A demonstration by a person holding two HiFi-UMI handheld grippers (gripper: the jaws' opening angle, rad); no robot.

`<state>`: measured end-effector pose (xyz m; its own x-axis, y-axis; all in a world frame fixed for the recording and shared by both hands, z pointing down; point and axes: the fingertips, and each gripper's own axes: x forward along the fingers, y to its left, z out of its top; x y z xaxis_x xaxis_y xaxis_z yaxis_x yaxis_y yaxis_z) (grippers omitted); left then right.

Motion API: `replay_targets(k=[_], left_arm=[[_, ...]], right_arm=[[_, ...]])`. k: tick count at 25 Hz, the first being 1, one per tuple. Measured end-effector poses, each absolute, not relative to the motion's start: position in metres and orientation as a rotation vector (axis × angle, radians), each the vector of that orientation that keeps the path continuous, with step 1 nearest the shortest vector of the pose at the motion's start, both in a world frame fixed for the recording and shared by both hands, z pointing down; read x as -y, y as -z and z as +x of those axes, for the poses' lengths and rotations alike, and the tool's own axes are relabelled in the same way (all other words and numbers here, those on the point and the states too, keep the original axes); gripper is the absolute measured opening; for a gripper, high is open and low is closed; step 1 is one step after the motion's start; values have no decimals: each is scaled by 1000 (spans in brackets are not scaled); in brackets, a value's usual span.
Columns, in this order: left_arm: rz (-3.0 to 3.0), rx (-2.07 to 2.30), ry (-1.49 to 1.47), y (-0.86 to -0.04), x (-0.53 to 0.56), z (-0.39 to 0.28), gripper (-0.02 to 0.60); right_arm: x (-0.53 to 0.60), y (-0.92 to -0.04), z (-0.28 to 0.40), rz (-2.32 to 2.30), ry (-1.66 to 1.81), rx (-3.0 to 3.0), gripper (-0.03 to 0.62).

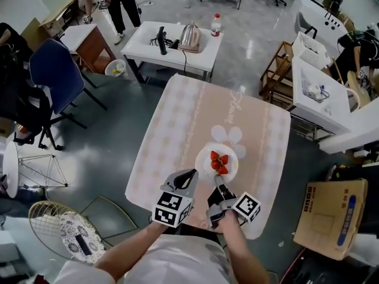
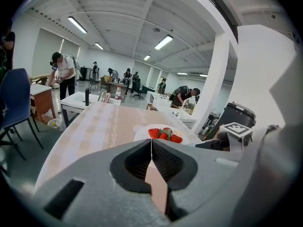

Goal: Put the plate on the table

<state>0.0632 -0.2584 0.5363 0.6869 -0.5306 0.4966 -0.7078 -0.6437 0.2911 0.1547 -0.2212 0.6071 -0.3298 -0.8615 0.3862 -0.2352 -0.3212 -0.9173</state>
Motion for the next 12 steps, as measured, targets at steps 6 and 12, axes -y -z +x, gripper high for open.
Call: replay_targets(k=[6,12], left_arm=[[2388,974,-572,-554,268,76,5],[2370,991,-632,-564,271,79,6]], right_arm=[[246,-631,167,-1401,1751,-1398,20],[261,-649,174,-1386,1779,-1379,20]])
